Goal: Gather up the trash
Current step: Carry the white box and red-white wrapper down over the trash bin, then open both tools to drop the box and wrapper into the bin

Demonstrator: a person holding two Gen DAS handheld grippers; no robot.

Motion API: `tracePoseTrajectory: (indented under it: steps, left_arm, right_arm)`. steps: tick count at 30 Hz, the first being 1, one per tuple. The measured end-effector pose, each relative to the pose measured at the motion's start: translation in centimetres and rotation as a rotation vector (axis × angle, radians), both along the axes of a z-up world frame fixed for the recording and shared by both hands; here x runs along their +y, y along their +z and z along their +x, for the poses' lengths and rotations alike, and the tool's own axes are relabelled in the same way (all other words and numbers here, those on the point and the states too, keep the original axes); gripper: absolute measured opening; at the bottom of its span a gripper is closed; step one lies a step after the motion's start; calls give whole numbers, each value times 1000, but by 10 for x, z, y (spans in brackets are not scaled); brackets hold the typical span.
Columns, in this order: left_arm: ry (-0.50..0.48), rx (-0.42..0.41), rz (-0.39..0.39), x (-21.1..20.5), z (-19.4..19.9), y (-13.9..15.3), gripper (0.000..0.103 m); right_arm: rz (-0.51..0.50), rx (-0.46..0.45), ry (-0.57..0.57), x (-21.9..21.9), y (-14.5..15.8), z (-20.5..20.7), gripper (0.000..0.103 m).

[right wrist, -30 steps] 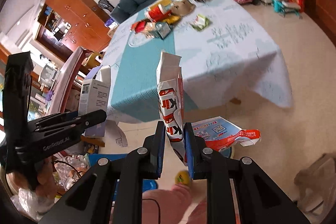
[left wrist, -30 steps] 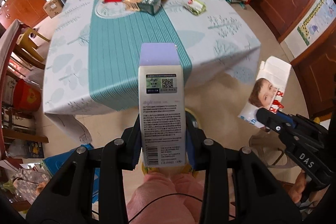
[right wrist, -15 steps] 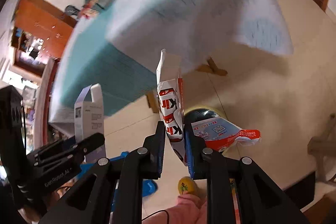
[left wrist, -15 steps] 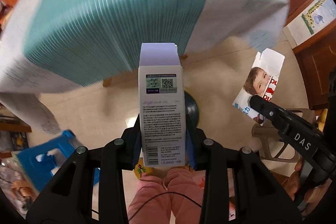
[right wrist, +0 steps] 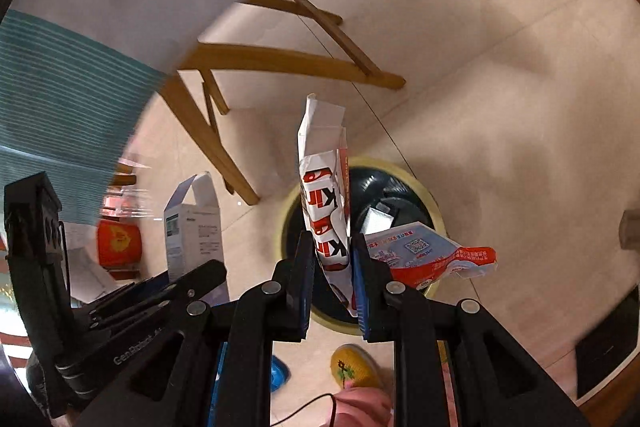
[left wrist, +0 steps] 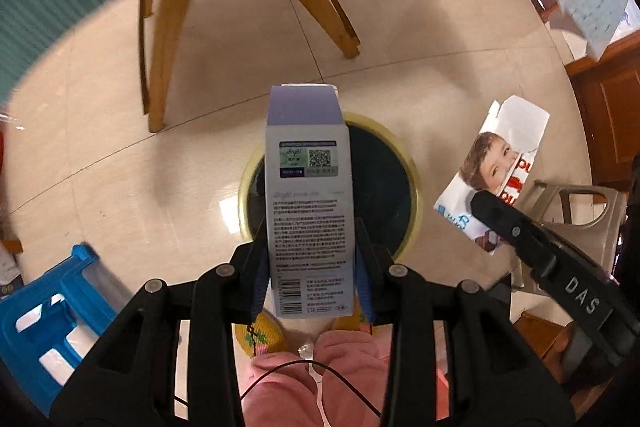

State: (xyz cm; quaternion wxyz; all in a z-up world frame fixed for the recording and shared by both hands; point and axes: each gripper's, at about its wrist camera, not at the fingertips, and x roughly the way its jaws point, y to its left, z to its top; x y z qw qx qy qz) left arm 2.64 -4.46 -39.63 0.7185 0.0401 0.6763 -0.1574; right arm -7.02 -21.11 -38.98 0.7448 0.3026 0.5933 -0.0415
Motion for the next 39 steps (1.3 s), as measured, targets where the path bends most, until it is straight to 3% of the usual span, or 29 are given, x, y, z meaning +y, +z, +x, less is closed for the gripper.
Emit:
tracePoseTrajectory:
  steps: [5,7,8,10,11,23,26,28,33,39]
  left_arm:
    - [3,5,15,-4,2,-28,32]
    - [18,16,9,-2,3,-35,37]
    - [24,22,8,3,1,-38,43]
    - [35,32,1,4,0,-42,73]
    - [39,33,0,5,1,-44,77]
    - [91,-18,56,34,3,-41,78]
    - [115,-26,82,41,3,-39,80]
    - [135,-33,93,47,3,-35,83]
    - [165,-45,95,54,1,-21,83]
    - [135,-87,81,52,-6,22,83]
  right_arm:
    - [3,30,-11,3,-31,-6,17]
    - [2,33,-12,6,-40,-6,17]
    - [2,35,-13,6,-41,-6,17]
    - [10,45,-11,9,-50,-1,17]
    - [13,48,-10,9,-52,1,17]
    - [36,50,28,16,-72,28,18]
    - [46,58,36,17,-78,35,29]
    - [40,57,32,17,-78,36,47]
    - [23,40,42,20,-69,37,64]
    - [11,22,44,22,-36,27,64]
